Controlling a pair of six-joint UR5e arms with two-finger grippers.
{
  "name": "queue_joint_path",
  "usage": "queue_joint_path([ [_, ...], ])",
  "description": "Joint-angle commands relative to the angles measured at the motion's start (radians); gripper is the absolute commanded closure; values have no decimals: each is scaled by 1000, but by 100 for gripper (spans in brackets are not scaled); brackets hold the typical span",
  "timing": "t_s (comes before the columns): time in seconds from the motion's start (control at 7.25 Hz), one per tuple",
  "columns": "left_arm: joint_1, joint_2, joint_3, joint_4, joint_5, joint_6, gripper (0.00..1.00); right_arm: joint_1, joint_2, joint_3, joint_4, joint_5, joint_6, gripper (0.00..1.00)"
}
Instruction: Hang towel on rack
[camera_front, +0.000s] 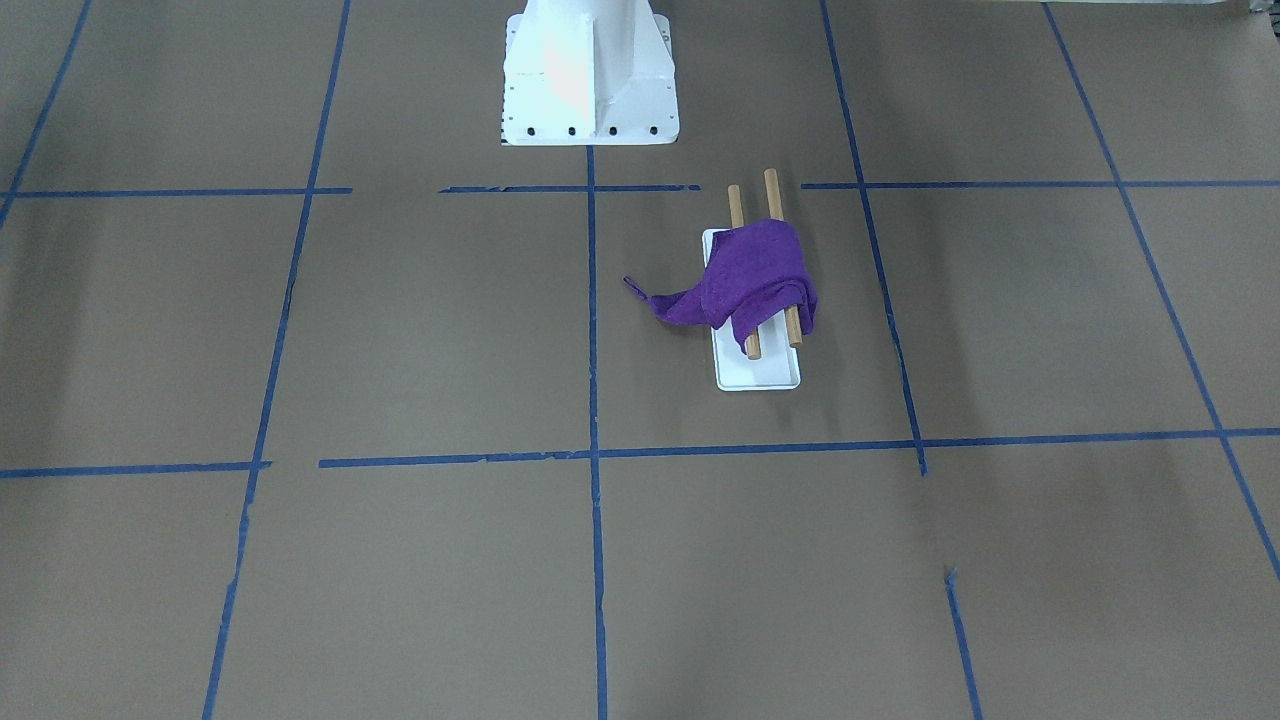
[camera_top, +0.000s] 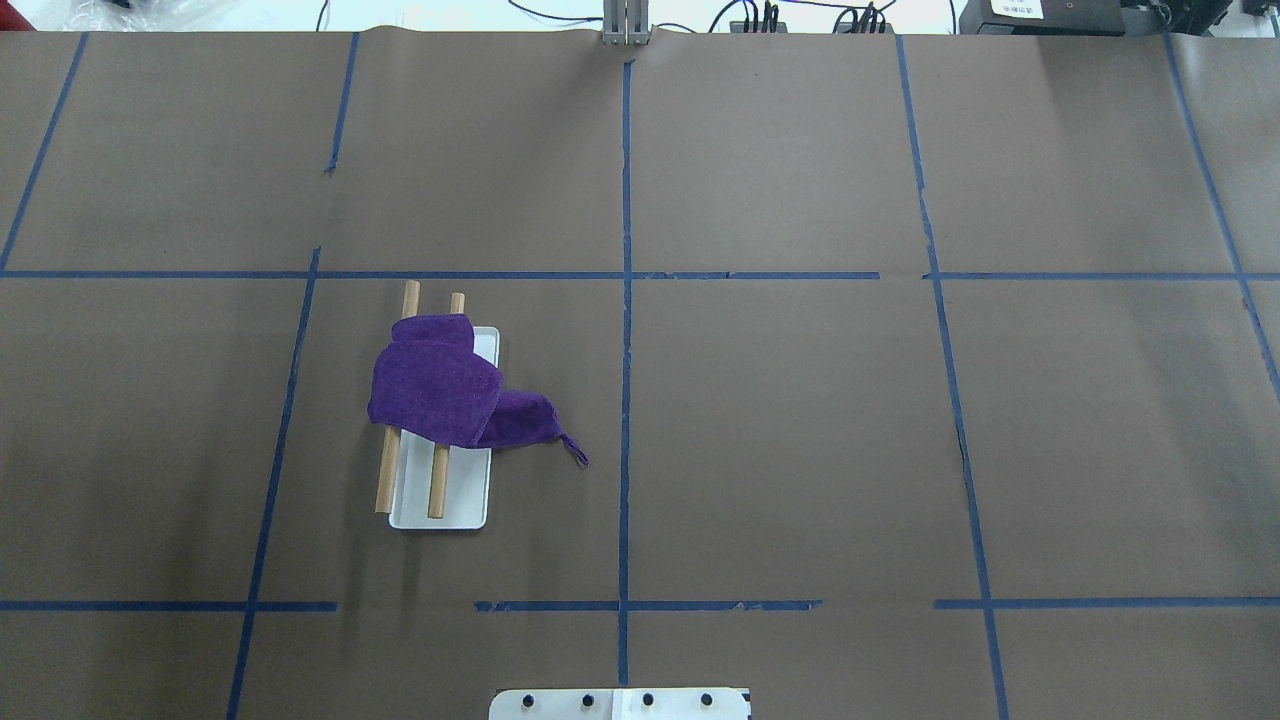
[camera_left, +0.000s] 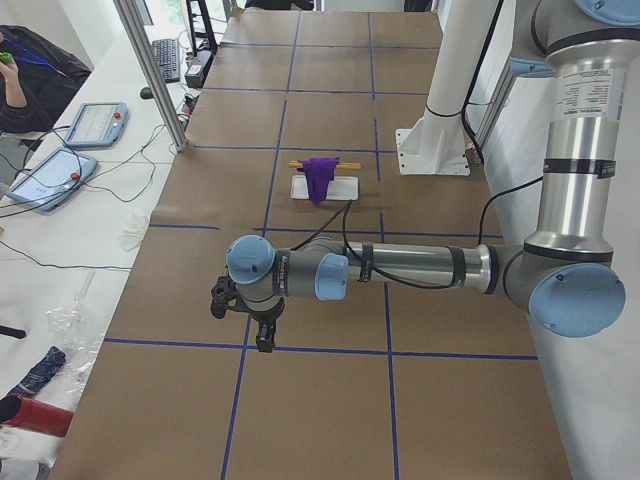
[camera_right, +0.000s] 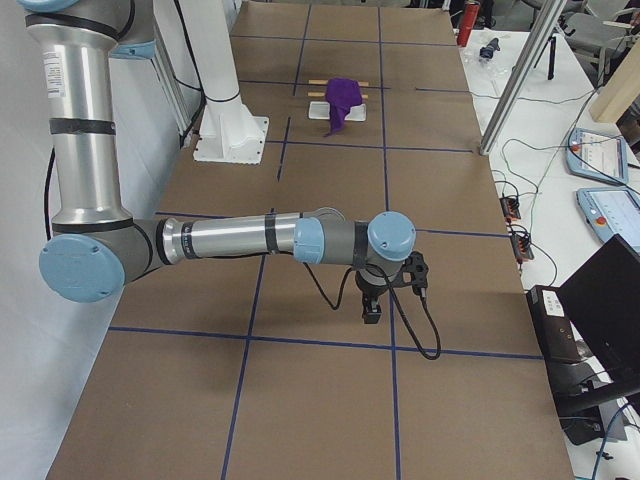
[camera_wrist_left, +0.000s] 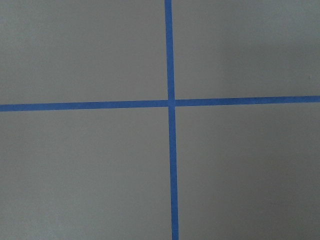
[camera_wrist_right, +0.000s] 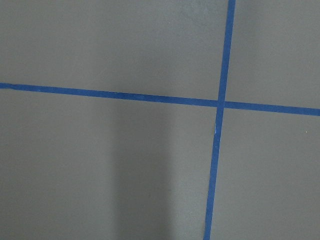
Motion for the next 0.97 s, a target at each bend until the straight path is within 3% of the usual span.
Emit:
queue_joint_path([
  [0.0, -2, -1, -30, 59, 3, 3, 0, 5, -1, 0, 0, -1, -2, 0],
  [0.28, 4, 0, -49, 107, 9, 64, 0, 6, -4, 0, 0, -1, -2, 0],
  [0.55, -88, -68, -65, 257, 151, 148, 0, 14, -6, -2, 0, -1, -3, 0],
  [0.83, -102, -83, -58, 276, 146, 147, 0, 14, -7, -2, 0, -1, -8, 0],
])
